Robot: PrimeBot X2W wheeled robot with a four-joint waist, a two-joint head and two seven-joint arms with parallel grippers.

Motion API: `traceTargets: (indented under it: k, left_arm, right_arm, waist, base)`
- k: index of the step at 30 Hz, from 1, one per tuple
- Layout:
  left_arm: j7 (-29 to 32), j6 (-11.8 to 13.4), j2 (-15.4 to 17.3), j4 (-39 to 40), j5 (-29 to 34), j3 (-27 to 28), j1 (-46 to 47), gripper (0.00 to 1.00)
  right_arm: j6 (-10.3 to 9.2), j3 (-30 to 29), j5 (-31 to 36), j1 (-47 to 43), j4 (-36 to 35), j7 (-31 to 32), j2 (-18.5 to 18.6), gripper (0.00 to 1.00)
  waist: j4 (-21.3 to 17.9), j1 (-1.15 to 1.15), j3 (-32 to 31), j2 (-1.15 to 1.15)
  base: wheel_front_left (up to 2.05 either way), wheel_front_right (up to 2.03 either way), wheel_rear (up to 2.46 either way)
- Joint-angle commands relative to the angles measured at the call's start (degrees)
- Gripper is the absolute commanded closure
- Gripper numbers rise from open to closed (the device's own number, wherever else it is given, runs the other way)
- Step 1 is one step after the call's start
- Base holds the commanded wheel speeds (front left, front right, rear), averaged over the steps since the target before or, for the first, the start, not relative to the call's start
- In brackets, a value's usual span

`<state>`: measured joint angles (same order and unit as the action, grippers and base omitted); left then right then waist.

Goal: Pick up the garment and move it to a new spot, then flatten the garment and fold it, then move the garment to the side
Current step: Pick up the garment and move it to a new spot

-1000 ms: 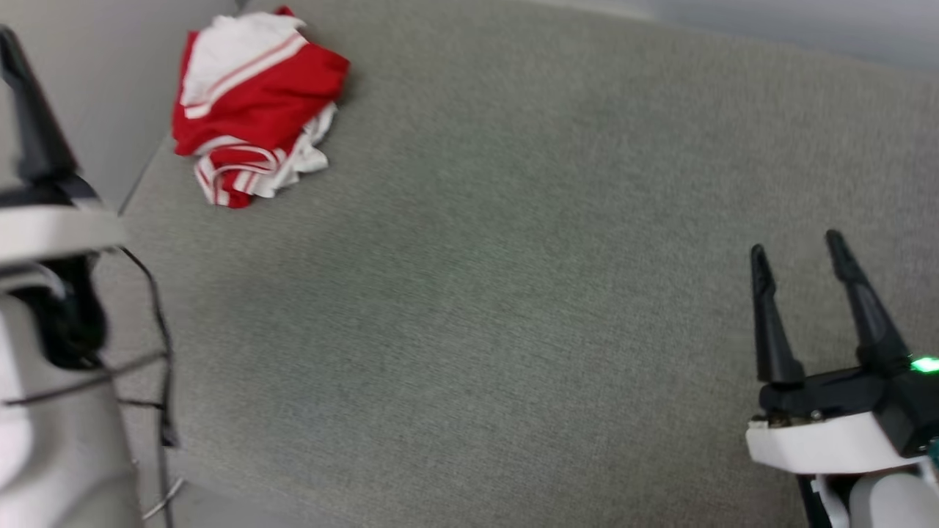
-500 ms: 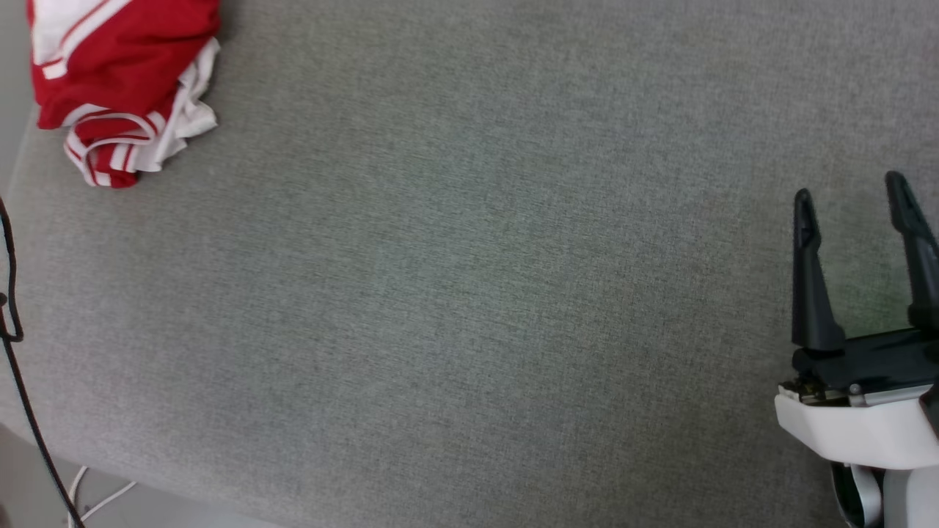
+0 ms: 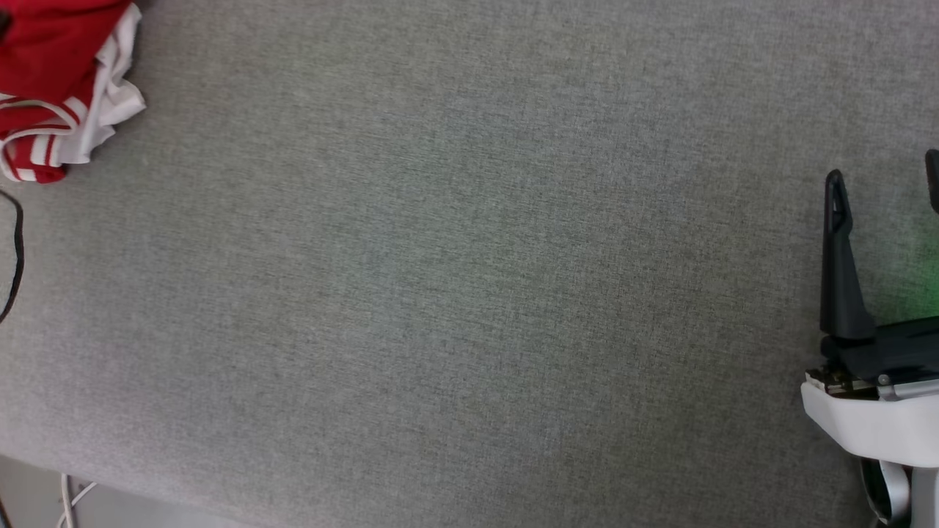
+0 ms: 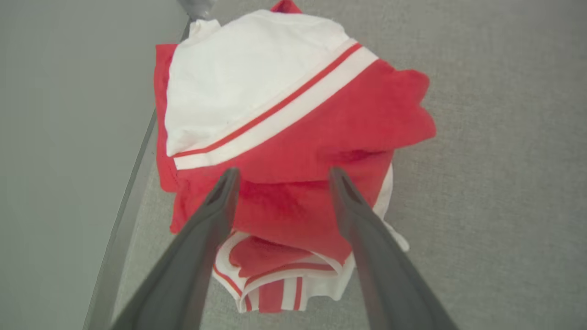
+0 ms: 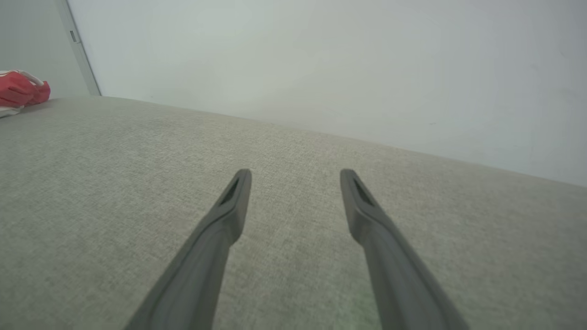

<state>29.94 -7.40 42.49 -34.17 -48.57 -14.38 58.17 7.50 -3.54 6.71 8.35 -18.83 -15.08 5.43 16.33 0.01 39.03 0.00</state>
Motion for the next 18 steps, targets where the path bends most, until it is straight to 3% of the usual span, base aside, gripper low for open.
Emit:
traceTargets:
  k: [1, 6, 10, 18]
  left_arm:
    - [2.87, 0.01, 0.5, -0.6, -2.07, -1.26, 0.96, 0.0]
    - [10.05, 0.01, 1.4, -3.18, -7.47, -4.07, 1.23, 0.0]
    - [12.67, 0.0, -0.01, -6.76, -9.39, -5.56, 0.85, 0.0]
    - [11.96, 0.01, -3.39, -11.08, -9.87, -9.16, -0.35, 0.0]
  right_arm:
    - [-0.02, -0.09, 0.44, 1.26, -0.49, -0.13, 0.58, 0.0]
    - [-0.02, -0.37, 0.48, 1.47, -0.57, -0.11, 1.06, 0.0]
    - [-0.03, -0.27, 0.37, 2.08, -0.48, -0.06, 1.25, 0.0]
    - [-0.03, 0.07, 0.38, 2.95, -0.17, -0.05, 1.33, 0.0]
  waist:
    - [-0.52, -0.01, 1.01, 0.0]
    - [-1.47, -0.01, 3.08, 0.0]
    - [-2.2, -0.01, 4.49, 0.0]
    - [-3.14, -0.01, 5.36, 0.0]
  base:
    - [0.0, 0.0, 0.0]
    - [0.0, 0.0, 0.0]
    - [0.0, 0.0, 0.0]
    - [0.0, 0.0, 0.0]
